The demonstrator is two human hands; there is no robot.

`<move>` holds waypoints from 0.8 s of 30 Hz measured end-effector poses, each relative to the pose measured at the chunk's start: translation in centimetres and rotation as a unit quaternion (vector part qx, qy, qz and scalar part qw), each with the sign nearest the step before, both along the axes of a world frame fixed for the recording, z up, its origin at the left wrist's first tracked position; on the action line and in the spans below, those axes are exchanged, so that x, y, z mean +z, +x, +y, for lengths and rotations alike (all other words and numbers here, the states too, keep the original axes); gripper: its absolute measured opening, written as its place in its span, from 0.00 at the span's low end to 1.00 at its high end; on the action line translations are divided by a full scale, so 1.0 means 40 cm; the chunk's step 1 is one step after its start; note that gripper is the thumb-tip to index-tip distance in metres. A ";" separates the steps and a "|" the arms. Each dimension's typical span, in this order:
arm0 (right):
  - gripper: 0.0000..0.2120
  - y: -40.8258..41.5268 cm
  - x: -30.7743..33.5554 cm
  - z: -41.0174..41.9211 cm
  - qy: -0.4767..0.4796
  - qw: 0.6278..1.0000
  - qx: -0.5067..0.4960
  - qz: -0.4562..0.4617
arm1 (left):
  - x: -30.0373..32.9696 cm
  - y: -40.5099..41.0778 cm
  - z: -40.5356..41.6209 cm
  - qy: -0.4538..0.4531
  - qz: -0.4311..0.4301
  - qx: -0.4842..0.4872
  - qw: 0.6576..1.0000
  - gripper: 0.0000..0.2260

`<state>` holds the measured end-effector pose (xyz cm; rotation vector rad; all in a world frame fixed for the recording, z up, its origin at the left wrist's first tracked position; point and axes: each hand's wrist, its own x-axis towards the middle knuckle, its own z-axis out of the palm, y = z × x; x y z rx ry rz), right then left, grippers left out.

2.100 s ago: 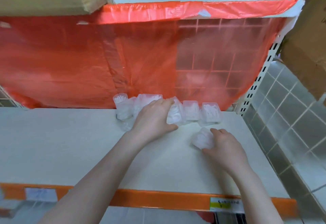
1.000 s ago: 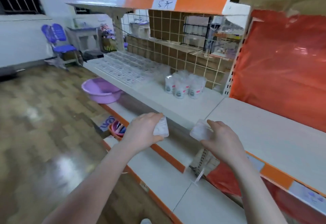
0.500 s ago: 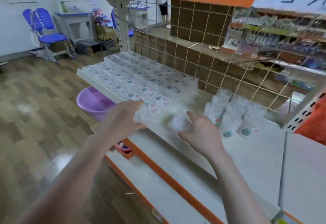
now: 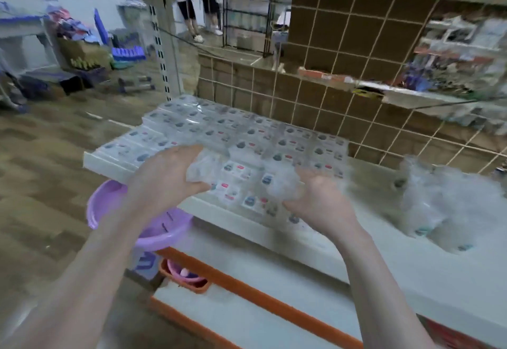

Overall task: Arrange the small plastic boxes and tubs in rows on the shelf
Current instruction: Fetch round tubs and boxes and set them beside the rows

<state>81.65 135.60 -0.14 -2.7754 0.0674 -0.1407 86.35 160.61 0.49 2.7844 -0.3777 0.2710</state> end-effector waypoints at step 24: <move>0.26 0.357 -0.003 0.578 -0.038 0.995 -0.046 0.084 | 0.002 0.353 0.548 -0.013 0.069 -0.075 0.995 0.33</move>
